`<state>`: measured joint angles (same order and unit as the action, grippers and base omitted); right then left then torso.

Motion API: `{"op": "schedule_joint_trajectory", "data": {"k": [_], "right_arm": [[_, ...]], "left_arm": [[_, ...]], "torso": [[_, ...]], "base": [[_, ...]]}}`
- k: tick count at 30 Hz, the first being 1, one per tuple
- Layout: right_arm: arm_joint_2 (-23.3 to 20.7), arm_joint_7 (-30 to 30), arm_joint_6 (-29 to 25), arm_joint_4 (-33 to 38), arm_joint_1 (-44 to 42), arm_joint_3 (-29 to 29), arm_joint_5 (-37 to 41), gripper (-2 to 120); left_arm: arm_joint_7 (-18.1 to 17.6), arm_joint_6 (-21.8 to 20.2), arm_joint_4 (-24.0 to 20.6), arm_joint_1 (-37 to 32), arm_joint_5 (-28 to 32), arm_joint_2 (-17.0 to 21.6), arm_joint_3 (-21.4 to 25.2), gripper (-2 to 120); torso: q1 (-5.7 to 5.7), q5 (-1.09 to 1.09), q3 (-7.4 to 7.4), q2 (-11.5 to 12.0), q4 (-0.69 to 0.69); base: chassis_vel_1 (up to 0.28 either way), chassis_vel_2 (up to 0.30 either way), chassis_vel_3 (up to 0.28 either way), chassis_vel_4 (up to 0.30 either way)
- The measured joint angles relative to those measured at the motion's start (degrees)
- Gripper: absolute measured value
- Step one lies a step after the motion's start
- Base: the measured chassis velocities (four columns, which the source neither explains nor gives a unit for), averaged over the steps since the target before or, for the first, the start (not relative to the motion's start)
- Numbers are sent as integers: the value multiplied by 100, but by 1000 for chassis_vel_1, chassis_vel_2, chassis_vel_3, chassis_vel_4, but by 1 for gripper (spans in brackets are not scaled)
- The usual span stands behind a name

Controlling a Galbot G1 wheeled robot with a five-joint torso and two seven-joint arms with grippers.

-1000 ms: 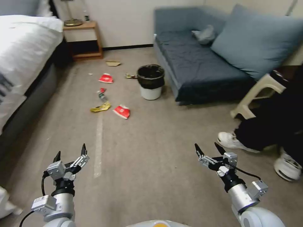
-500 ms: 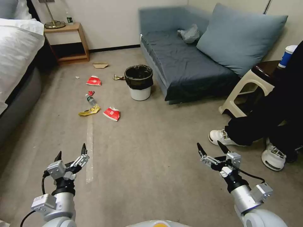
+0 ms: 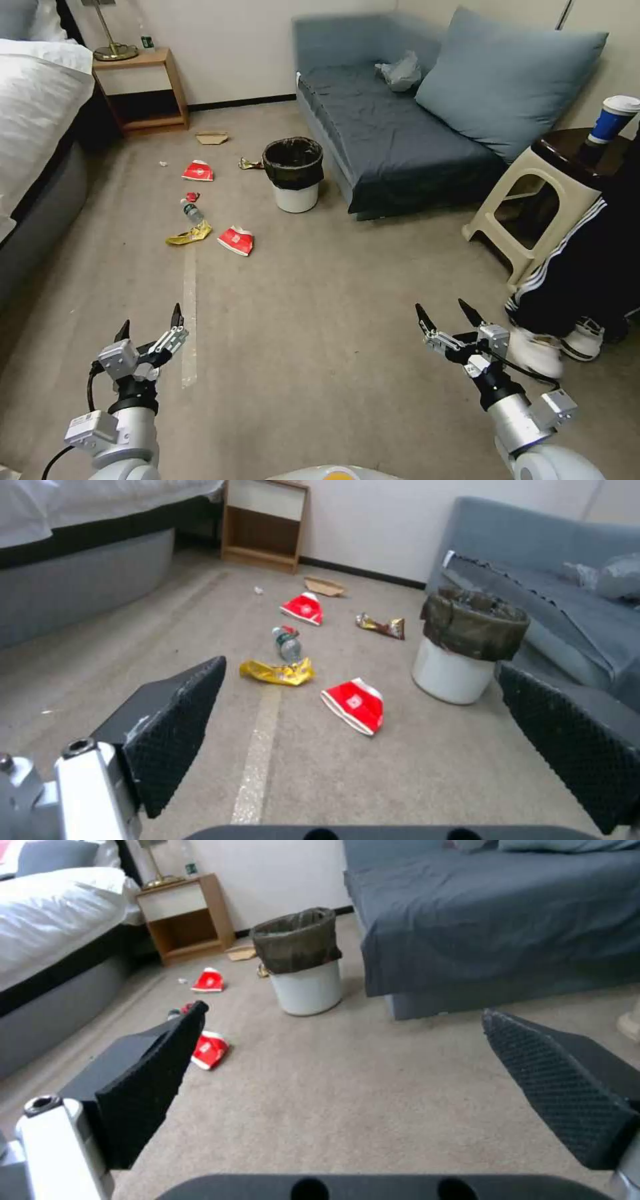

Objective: Pick up the trash can from the floor.

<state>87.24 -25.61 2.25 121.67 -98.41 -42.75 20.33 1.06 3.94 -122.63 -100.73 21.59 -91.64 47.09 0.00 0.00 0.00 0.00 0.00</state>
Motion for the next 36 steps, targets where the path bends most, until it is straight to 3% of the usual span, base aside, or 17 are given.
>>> {"op": "schedule_joint_trajectory", "data": {"k": [15,36], "right_arm": [[-9,-164,-2,-94,63,-48,107,100],[-16,-193,39,-148,121,-62,120,100]], "left_arm": [[-1,0,12,6,2,-31,-43,98],[2,-7,111,54,2,-18,-40,98]], "torso": [[0,0,0,0,0],[0,-1,0,0,-1]], "base": [[-24,20,27,-24],[-131,127,131,-123]]}}
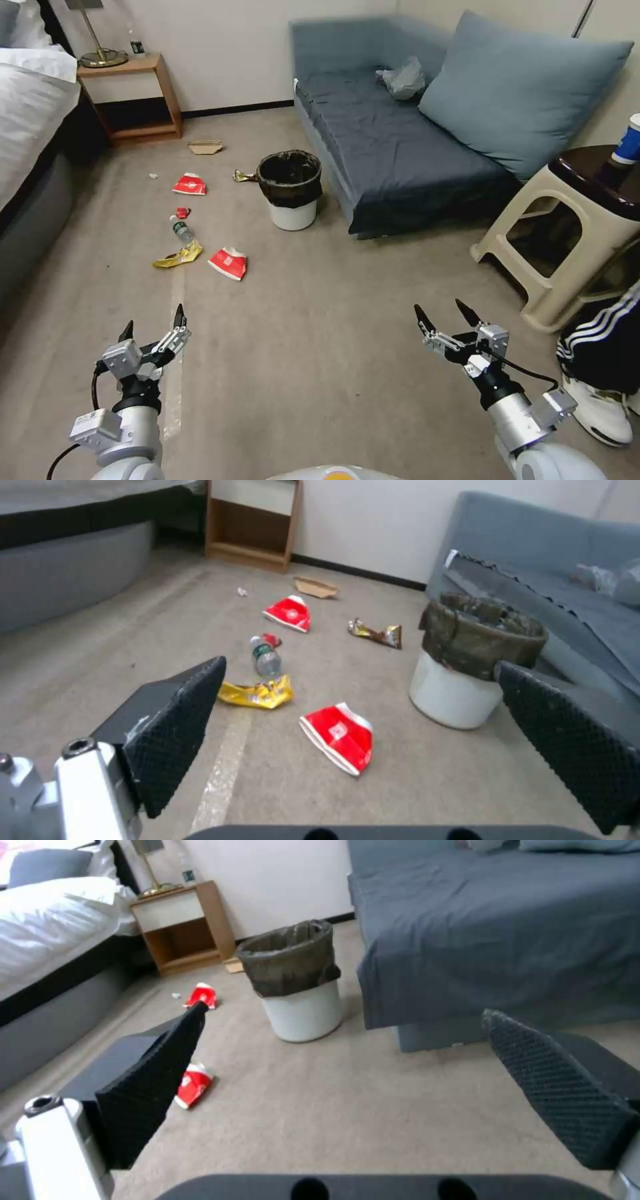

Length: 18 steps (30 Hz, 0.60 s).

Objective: Pick up the trash can from the floor.

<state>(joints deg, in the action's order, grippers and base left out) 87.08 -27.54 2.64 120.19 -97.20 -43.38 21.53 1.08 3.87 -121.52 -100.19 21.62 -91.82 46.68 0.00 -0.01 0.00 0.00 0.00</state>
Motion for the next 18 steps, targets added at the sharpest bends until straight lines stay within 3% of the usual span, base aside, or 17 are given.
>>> {"op": "schedule_joint_trajectory", "data": {"k": [18], "right_arm": [[-15,-35,20,-24,37,-36,56,100]], "left_arm": [[13,-18,44,38,5,2,-10,98]], "torso": [[0,1,0,0,0]], "base": [[-142,143,141,-149]]}}
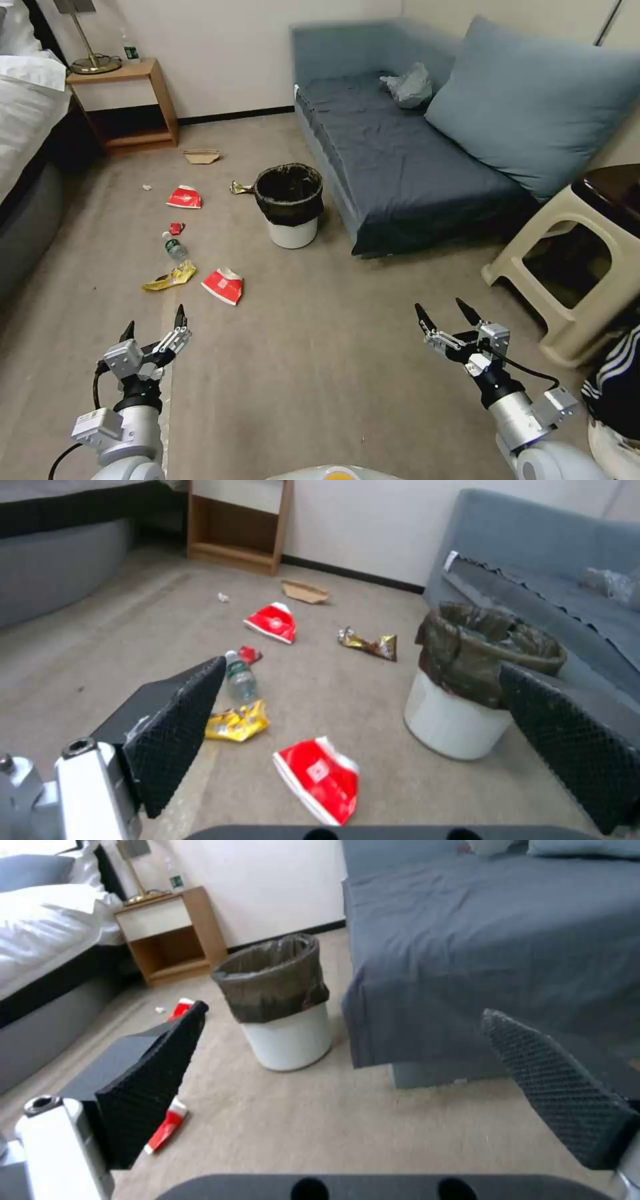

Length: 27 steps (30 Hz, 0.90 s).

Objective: Pick up the trash can from the floor.

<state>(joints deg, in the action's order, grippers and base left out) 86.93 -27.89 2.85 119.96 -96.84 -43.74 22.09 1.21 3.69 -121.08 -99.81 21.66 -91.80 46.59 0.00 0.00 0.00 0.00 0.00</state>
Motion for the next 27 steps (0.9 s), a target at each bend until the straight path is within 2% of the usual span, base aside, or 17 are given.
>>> {"op": "schedule_joint_trajectory", "data": {"k": [27], "right_arm": [[-7,-42,5,46,-28,-40,65,100]], "left_arm": [[16,-5,1,-13,14,9,-9,97]], "torso": [[1,-1,0,0,1]], "base": [[-158,159,157,-159]]}}
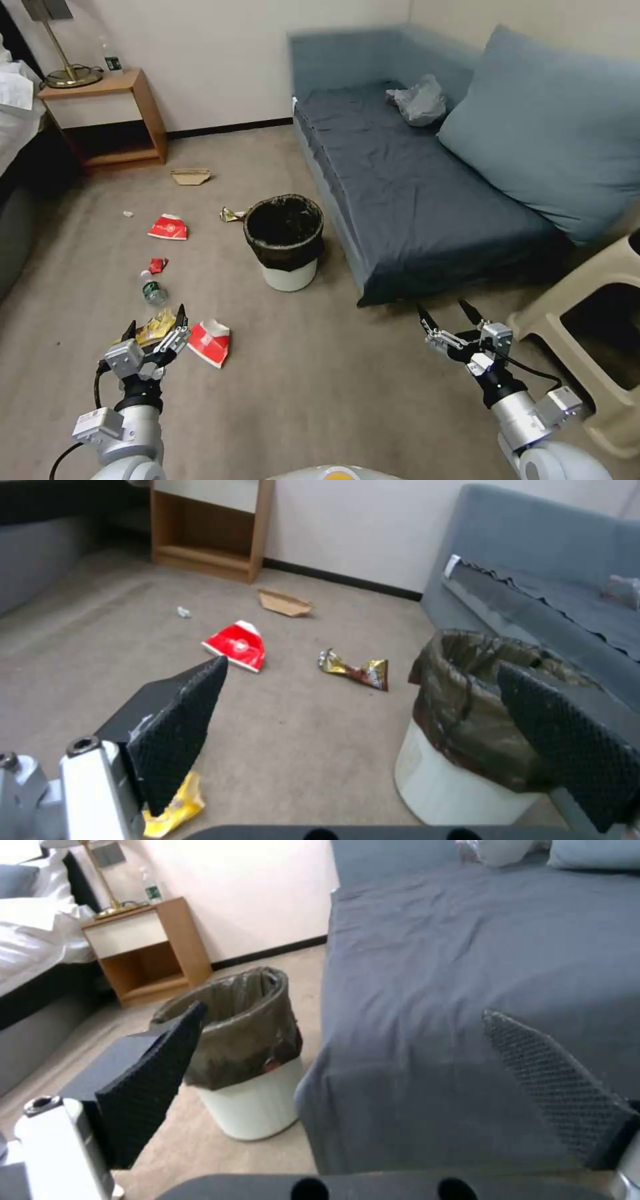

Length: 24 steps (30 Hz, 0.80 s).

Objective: Pick up the trash can from the floor.

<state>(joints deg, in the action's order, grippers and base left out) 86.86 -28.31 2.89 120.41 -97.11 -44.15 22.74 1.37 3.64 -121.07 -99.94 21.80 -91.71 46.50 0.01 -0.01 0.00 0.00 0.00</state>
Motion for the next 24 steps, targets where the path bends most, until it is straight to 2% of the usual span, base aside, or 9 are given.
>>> {"op": "schedule_joint_trajectory", "data": {"k": [24], "right_arm": [[-3,-122,-97,38,-25,-17,96,100]], "left_arm": [[30,22,-44,-17,11,6,-10,96]], "torso": [[-1,1,0,0,0]], "base": [[-157,159,156,-154]]}}
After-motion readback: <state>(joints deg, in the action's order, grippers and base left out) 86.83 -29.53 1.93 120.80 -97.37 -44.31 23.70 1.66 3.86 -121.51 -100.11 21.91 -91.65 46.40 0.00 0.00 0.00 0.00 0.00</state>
